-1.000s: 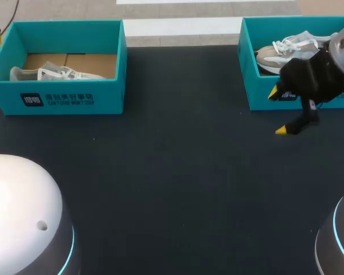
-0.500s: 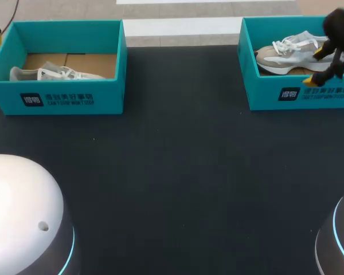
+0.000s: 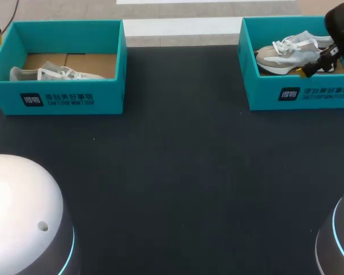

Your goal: Take the shoe out of the shoebox, open the shoe tongue, remove and reinsert the insole, then place the shoe into the shoebox

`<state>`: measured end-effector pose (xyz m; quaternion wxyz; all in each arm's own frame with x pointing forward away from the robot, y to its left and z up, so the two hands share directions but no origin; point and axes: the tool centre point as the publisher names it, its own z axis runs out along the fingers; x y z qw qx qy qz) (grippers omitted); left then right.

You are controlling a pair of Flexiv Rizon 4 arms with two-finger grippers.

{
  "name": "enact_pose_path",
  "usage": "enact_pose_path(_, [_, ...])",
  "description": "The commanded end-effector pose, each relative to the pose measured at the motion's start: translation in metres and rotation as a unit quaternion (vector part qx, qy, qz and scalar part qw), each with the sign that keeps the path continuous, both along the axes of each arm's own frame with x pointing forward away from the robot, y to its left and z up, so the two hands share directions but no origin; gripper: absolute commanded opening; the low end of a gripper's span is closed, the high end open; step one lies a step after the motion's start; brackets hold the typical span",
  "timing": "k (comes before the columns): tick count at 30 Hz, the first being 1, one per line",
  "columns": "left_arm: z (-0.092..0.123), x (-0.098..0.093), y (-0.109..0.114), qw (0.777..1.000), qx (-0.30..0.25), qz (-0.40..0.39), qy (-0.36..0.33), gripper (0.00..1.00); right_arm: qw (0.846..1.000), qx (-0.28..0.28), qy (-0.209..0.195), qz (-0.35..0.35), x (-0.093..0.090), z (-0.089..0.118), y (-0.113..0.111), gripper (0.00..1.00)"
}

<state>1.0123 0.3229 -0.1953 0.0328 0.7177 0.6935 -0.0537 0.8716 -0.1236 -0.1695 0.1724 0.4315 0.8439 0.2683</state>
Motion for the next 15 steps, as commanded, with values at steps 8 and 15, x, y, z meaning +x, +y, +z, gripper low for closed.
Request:
enact_pose_path(8, [0.000,0.001,0.000,1.000,0.000,0.000,0.001,1.00,0.973,-0.027,0.046,-0.225,0.112,-0.002,-0.063,1.00])
enact_pose_path(15, [0.000,0.001,0.000,1.000,0.000,0.000,0.001,1.00,0.962,-0.003,0.118,-0.248,0.152,-0.005,-0.101,1.00])
